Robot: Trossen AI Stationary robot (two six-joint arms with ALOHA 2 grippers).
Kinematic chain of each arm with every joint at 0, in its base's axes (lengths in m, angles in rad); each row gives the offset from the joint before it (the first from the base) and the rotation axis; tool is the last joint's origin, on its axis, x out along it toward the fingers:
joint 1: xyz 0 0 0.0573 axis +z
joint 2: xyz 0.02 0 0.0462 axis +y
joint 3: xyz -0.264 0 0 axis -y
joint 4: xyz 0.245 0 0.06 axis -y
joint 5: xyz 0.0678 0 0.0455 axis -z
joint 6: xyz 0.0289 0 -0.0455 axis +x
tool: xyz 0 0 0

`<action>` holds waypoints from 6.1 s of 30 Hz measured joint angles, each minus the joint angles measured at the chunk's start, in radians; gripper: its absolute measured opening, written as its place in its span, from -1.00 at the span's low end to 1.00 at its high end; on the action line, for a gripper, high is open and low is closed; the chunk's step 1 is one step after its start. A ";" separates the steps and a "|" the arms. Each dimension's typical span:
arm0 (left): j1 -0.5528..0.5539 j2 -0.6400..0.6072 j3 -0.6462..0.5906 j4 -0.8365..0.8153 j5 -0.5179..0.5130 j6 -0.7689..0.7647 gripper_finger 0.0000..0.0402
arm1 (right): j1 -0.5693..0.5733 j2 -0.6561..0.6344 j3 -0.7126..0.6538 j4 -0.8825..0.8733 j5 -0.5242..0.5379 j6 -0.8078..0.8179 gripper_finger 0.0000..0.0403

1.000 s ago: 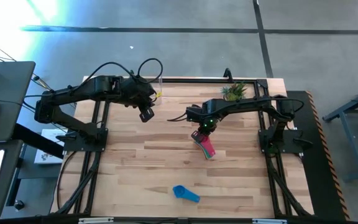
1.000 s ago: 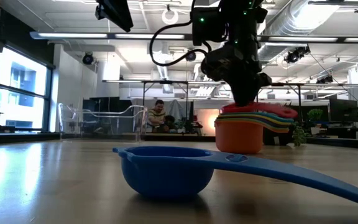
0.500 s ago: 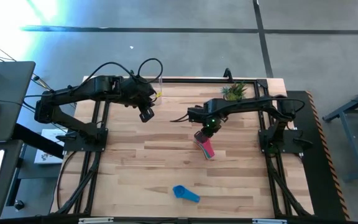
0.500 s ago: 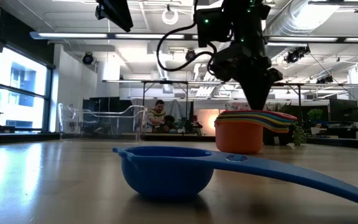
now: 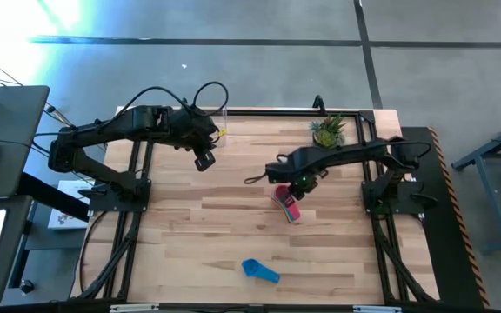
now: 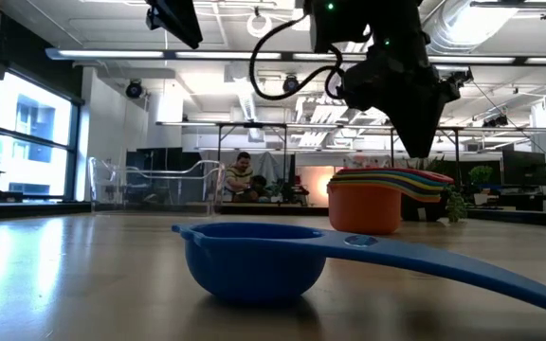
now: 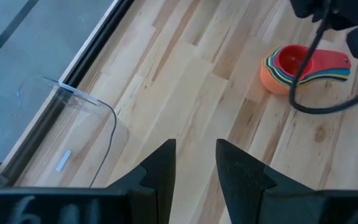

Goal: Nest measuring cups in basket
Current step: Stack the light red measuring cup on top of the light blue measuring cup, then stack the blue measuring cup on top of the light red measuring cup

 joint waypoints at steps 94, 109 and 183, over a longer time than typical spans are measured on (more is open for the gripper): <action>0.000 0.000 0.000 -0.034 0.000 0.026 -0.48 | 0.197 -0.269 -0.497 0.647 0.105 0.479 -0.60; -0.017 0.000 0.000 -0.034 0.000 -0.077 -0.48 | 0.188 -0.401 -0.497 0.518 0.138 0.456 -0.60; -0.663 0.594 0.000 0.502 0.006 -1.195 -0.48 | -0.050 -0.785 -0.497 0.303 0.174 -0.438 -0.60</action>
